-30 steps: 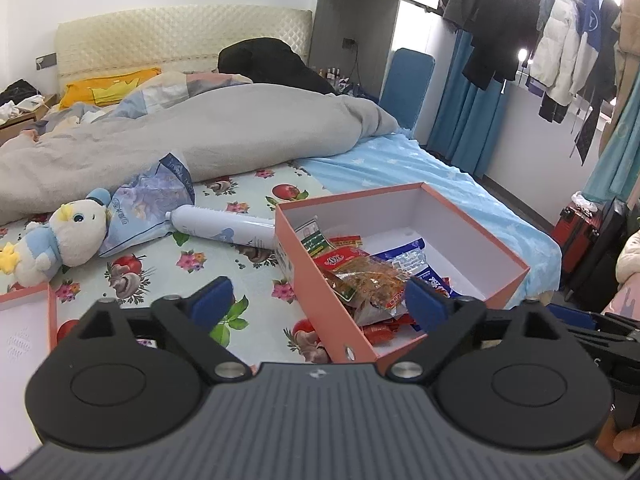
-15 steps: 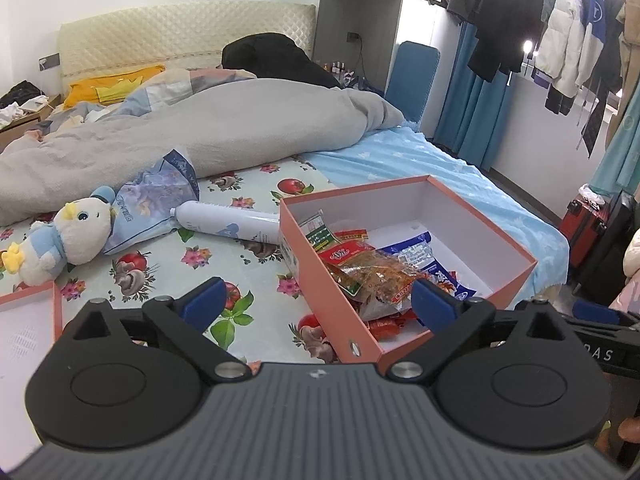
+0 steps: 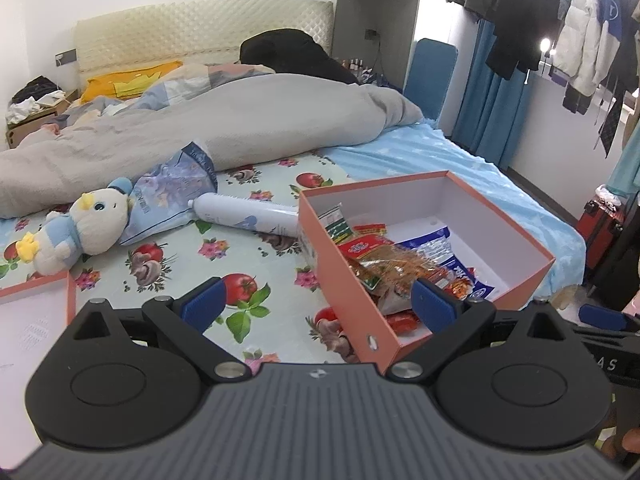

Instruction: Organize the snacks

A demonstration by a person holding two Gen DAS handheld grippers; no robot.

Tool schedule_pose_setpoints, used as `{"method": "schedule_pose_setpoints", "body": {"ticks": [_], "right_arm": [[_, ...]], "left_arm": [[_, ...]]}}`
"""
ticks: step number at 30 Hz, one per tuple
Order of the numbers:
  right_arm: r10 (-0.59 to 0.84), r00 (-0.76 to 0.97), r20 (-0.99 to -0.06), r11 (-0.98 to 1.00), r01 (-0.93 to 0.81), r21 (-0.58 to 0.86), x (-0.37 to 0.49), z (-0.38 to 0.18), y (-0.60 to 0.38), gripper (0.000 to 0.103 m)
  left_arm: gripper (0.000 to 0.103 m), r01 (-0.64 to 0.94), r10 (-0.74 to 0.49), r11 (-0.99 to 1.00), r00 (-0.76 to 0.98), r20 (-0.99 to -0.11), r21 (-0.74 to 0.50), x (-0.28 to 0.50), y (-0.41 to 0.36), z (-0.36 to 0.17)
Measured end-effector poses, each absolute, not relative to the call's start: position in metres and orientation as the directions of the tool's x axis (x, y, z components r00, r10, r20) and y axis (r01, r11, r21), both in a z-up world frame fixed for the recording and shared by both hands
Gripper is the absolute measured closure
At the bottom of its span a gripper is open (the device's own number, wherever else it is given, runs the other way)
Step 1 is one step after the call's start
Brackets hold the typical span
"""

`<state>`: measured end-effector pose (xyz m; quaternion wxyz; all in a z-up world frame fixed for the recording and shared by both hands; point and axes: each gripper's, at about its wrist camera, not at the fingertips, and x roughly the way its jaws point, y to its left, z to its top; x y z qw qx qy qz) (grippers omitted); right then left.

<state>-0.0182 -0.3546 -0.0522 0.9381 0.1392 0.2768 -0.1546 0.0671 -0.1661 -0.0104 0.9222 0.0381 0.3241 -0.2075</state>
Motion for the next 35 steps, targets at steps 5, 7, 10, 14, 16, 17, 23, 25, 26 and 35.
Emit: {"method": "schedule_pose_setpoints", "body": {"ticks": [5,7,10,14,16,17,23,25,26,35], "right_arm": [[-0.208,0.801,-0.562,0.917,0.359,0.172,-0.0177,-0.0512,-0.3528,0.000],[-0.206,0.802,-0.560,0.917,0.358,0.174,-0.0172,-0.0503,-0.3529,0.000],[-0.210,0.801,-0.560,0.920,0.356,0.165,-0.0167,-0.0498,-0.3526,0.000],[-0.210,0.805,-0.554,0.920,0.355,0.168,-0.0165,-0.0477,-0.3532,0.000],[-0.215,0.805,-0.553,0.919,0.358,0.164,-0.0168,-0.0476,-0.3534,0.000],[-0.218,0.804,-0.553,0.920,0.358,0.159,-0.0163,-0.0477,-0.3529,0.000],[-0.222,0.804,-0.552,0.920,0.361,0.155,-0.0156,-0.0472,-0.3538,0.000],[-0.216,0.803,-0.555,0.916,0.364,0.170,-0.0154,-0.0464,-0.3555,0.000],[-0.218,0.804,-0.554,0.916,0.364,0.168,-0.0153,-0.0457,-0.3555,0.000],[-0.227,0.808,-0.543,0.916,0.366,0.162,-0.0174,-0.0426,-0.3581,0.000]], "left_arm": [[0.003,0.407,-0.348,0.912,0.704,-0.620,-0.049,0.0641,-0.1638,-0.0132],[0.003,0.401,-0.338,0.915,0.706,-0.622,-0.042,0.0632,-0.1629,-0.0132],[0.003,0.404,-0.341,0.914,0.704,-0.623,-0.044,0.0627,-0.1627,-0.0136],[0.003,0.412,-0.352,0.910,0.697,-0.625,-0.052,0.0621,-0.1632,-0.0140],[0.003,0.421,-0.363,0.905,0.696,-0.620,-0.057,0.0600,-0.1634,-0.0132],[0.003,0.422,-0.363,0.905,0.696,-0.619,-0.057,0.0595,-0.1637,-0.0130],[0.003,0.424,-0.362,0.904,0.695,-0.622,-0.054,0.0597,-0.1630,-0.0127],[0.003,0.420,-0.362,0.906,0.695,-0.620,-0.058,0.0600,-0.1628,-0.0128],[0.003,0.419,-0.363,0.906,0.694,-0.621,-0.061,0.0604,-0.1627,-0.0128],[0.003,0.435,-0.374,0.899,0.690,-0.620,-0.058,0.0607,-0.1673,-0.0085]]}}
